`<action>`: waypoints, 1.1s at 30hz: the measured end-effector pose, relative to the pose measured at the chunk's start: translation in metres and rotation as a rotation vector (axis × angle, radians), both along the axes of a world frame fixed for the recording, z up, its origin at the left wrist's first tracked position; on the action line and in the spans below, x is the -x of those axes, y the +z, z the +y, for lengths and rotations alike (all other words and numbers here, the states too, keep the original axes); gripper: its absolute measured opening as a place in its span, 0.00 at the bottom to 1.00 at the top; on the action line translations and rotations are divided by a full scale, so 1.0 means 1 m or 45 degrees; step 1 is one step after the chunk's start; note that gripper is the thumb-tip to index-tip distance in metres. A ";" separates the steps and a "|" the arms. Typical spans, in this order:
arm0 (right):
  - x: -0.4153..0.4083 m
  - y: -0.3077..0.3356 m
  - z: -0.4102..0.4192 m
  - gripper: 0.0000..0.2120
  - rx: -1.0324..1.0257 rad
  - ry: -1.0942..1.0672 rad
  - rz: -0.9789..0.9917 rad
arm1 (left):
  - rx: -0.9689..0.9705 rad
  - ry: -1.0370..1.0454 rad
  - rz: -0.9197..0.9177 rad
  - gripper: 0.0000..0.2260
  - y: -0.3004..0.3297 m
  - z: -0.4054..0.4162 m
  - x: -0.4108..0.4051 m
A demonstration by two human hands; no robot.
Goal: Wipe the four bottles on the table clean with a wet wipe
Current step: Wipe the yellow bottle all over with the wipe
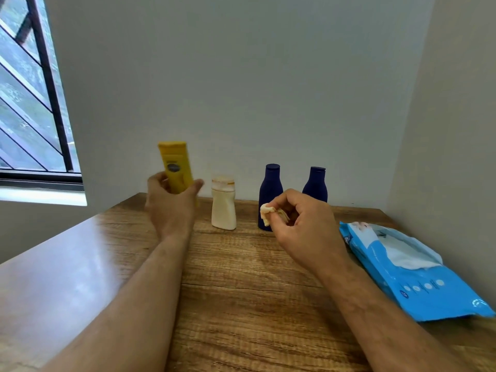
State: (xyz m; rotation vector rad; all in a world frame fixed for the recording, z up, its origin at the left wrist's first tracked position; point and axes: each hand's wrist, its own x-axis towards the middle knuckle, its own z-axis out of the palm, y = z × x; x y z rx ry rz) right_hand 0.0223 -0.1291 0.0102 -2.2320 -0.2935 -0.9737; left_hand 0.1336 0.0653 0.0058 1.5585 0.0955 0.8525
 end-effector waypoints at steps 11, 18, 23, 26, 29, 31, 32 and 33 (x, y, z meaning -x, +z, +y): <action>0.006 0.007 -0.004 0.05 -0.168 -0.113 -0.429 | -0.174 -1.148 -0.047 0.20 0.008 -0.063 0.063; 0.000 0.009 -0.006 0.04 -0.318 -0.160 -0.378 | -0.162 -1.432 -0.063 0.18 0.002 -0.065 0.063; 0.004 0.004 0.000 0.05 -0.254 0.122 -0.124 | 0.185 -1.376 0.071 0.26 0.000 -0.070 0.060; 0.005 0.000 0.007 0.06 0.021 0.222 0.063 | 0.370 -1.374 0.132 0.23 0.001 -0.068 0.055; 0.002 -0.001 0.002 0.06 0.105 0.106 -0.022 | 0.485 -1.483 0.226 0.24 -0.001 -0.069 0.053; 0.001 0.002 -0.002 0.06 -0.036 -0.003 -0.157 | 0.399 -1.558 0.284 0.23 -0.004 -0.072 0.054; 0.002 0.005 -0.005 0.05 -0.138 -0.051 -0.236 | 0.362 -1.578 0.315 0.23 -0.004 -0.073 0.055; 0.002 0.008 -0.007 0.05 -0.225 -0.093 -0.311 | 0.340 -1.587 0.340 0.23 -0.005 -0.073 0.056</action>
